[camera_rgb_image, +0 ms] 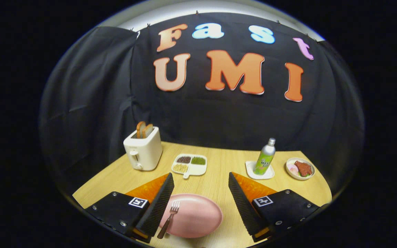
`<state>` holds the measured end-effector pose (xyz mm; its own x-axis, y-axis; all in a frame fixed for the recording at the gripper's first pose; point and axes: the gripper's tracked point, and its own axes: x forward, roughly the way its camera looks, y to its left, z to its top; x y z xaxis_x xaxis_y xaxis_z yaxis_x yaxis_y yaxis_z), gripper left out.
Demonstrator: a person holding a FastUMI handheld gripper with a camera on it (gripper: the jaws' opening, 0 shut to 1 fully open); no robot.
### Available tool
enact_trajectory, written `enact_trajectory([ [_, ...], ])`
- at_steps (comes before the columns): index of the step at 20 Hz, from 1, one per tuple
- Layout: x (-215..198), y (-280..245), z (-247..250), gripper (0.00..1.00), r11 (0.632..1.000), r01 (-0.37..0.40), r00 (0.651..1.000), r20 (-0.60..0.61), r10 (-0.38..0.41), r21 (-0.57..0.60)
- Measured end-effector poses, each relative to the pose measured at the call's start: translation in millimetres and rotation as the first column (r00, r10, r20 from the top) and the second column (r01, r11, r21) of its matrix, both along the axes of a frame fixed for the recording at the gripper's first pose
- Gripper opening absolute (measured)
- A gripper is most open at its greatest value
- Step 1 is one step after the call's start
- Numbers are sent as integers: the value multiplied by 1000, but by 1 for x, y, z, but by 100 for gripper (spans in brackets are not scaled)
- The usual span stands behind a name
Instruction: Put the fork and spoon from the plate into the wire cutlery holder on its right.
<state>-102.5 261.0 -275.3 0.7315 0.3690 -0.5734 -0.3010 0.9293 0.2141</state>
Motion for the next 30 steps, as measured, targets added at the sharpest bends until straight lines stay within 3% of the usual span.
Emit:
enact_trajectory([
  [5, -43, 40, -58, 95, 994, -101, 976, -197, 93, -32],
  [11, -91, 57, -117, 89, 975, -199, 891, -431, 139, -96],
  [12, -96, 61, -124, 82, 973, -211, 879, -453, 149, -89],
  [23, -116, 71, -157, 33, 955, -277, 798, -578, 169, -104],
  [26, -110, 68, -156, 14, 958, -269, 810, -561, 171, -97],
  [30, -112, 67, -155, 8, 968, -243, 795, -583, 167, -54],
])
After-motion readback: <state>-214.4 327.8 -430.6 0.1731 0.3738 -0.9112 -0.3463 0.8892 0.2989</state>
